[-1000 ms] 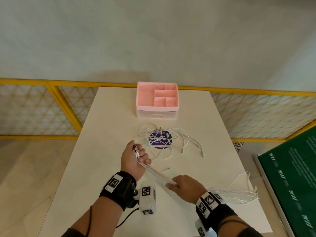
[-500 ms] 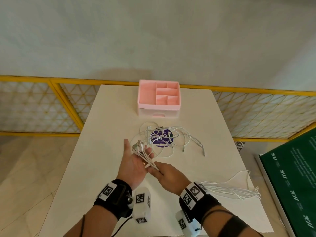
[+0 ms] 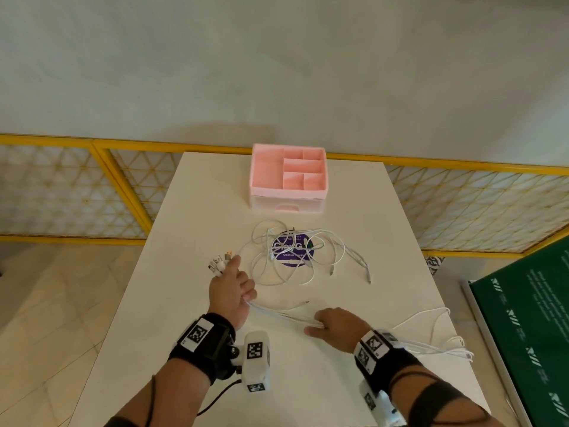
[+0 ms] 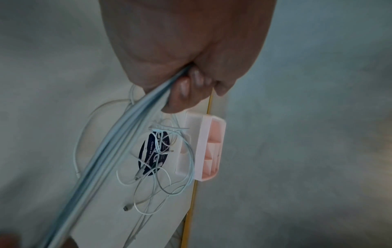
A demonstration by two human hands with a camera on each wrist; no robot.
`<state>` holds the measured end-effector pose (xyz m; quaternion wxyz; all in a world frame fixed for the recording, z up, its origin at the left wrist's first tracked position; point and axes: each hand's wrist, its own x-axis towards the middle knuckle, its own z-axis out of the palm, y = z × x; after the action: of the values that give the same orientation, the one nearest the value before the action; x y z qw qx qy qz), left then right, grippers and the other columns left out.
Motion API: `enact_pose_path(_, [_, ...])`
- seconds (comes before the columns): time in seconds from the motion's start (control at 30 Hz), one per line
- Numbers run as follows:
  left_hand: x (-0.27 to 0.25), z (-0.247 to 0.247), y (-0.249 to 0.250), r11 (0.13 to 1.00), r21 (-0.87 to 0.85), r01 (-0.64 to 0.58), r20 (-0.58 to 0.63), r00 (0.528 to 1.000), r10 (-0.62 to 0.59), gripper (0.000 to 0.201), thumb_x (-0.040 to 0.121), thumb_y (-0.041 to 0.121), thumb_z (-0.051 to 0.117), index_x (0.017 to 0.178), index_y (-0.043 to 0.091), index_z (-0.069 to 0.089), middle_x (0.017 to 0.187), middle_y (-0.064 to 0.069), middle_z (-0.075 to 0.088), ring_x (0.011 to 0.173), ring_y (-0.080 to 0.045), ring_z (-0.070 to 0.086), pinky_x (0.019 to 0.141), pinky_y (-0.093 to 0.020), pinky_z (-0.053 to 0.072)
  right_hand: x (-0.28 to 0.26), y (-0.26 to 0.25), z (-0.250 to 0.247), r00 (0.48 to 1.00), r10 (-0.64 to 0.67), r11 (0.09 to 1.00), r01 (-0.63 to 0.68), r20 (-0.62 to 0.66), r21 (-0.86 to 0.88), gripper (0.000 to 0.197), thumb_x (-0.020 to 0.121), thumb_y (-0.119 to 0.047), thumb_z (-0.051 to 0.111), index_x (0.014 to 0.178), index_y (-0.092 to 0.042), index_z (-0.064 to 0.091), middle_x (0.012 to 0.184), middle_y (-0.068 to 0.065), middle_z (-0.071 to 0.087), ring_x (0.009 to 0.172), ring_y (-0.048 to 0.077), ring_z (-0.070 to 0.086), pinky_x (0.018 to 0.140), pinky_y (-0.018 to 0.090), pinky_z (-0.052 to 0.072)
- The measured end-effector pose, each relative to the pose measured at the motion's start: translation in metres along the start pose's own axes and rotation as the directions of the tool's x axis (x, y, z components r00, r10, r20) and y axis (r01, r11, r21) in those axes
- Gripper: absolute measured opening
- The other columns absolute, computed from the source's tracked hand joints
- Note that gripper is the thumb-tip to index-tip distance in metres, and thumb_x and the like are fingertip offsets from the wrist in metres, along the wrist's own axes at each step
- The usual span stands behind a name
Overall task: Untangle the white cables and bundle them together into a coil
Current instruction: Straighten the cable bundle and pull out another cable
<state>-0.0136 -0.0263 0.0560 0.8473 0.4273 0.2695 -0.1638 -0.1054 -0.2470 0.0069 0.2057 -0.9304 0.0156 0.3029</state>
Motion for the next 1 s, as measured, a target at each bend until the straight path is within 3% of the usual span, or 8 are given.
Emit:
enact_pose_path(0.1, [0.000,-0.004,0.005,1.000,0.010,-0.002,0.009,1.000,0.002,0.033,0.099,0.022,0.059,0.070,0.026,0.043,0.049,0.008,0.026,0.036,-0.006,0.024,0.036,-0.018,0.020,0.005,0.024,-0.026,0.998,0.059,0.979,-0.059,0.002,0.196,0.047,0.070,-0.069,0.074,0.094,-0.033,0.057,0.102,-0.007,0.058,0.099,0.018,0.059,0.085,0.030,0.045])
enact_pose_path(0.23, [0.000,-0.006,0.008,1.000,-0.001,0.011,0.022,1.000,-0.011,0.032,0.100,0.022,0.058,0.071,0.024,0.043,0.049,0.007,0.027,0.035,-0.006,0.025,0.035,-0.018,0.021,0.026,0.026,-0.064,0.981,0.098,0.881,-0.008,-0.166,0.473,0.117,0.045,-0.076,0.082,0.143,-0.028,0.040,0.133,-0.008,0.049,0.118,0.014,0.053,0.105,0.035,0.043])
enact_pose_path(0.33, [0.001,-0.007,0.014,1.000,0.012,-0.023,0.024,0.999,0.023,0.032,0.100,0.024,0.059,0.072,0.024,0.043,0.051,0.007,0.028,0.036,-0.006,0.026,0.036,-0.019,0.021,0.042,0.019,-0.080,0.997,0.055,0.894,-0.023,-0.058,0.448,0.142,0.033,-0.078,0.084,0.153,-0.029,0.025,0.142,-0.006,0.043,0.124,0.017,0.049,0.110,0.040,0.041])
enact_pose_path(0.53, [0.003,-0.021,0.027,0.996,0.046,-0.079,-0.005,0.997,0.079,0.033,0.100,0.025,0.059,0.071,0.024,0.044,0.057,0.005,0.026,0.039,-0.006,0.024,0.036,-0.019,0.020,0.047,0.005,-0.098,0.965,0.050,0.915,-0.147,0.258,0.375,0.092,0.055,-0.073,0.071,0.134,-0.029,0.052,0.117,-0.007,0.068,0.103,0.017,0.068,0.088,0.038,0.052])
enact_pose_path(0.6, [0.003,-0.026,0.023,0.997,0.054,-0.063,-0.016,0.998,0.064,0.031,0.099,0.025,0.059,0.073,0.025,0.045,0.058,0.005,0.023,0.040,-0.006,0.021,0.036,-0.019,0.019,0.057,0.004,-0.102,0.984,0.163,0.879,-0.175,0.064,0.444,0.074,0.069,-0.074,0.068,0.120,-0.022,0.057,0.107,-0.001,0.070,0.090,0.019,0.070,0.078,0.034,0.052])
enact_pose_path(0.7, [0.003,-0.027,0.017,0.998,0.056,-0.041,-0.017,0.999,0.042,0.028,0.099,0.026,0.060,0.074,0.026,0.046,0.059,0.006,0.021,0.041,-0.007,0.019,0.036,-0.019,0.017,0.073,0.000,-0.111,0.898,0.318,0.882,-0.164,-0.303,0.441,0.061,0.084,-0.054,0.071,0.123,-0.012,0.051,0.114,0.009,0.061,0.081,0.021,0.063,0.062,0.028,0.046])
enact_pose_path(0.83, [-0.002,-0.021,0.014,0.998,0.058,-0.029,0.008,1.000,0.029,0.031,0.098,0.023,0.062,0.072,0.026,0.046,0.056,0.007,0.024,0.040,-0.006,0.020,0.038,-0.019,0.017,0.086,-0.015,-0.113,0.937,0.212,0.944,-0.121,-0.279,0.308,0.041,0.094,-0.040,0.061,0.121,-0.009,0.060,0.123,0.009,0.060,0.111,0.031,0.060,0.095,0.037,0.048])
enact_pose_path(1.0, [-0.004,-0.007,0.013,0.996,0.068,-0.056,0.068,0.996,0.051,0.033,0.093,0.017,0.069,0.069,0.022,0.046,0.057,0.005,0.029,0.040,-0.006,0.026,0.039,-0.020,0.020,0.066,-0.053,-0.132,0.904,0.067,0.839,0.178,-0.423,0.513,0.026,0.100,-0.023,0.052,0.084,-0.014,0.071,0.066,0.001,0.064,0.066,0.023,0.063,0.066,0.033,0.048])
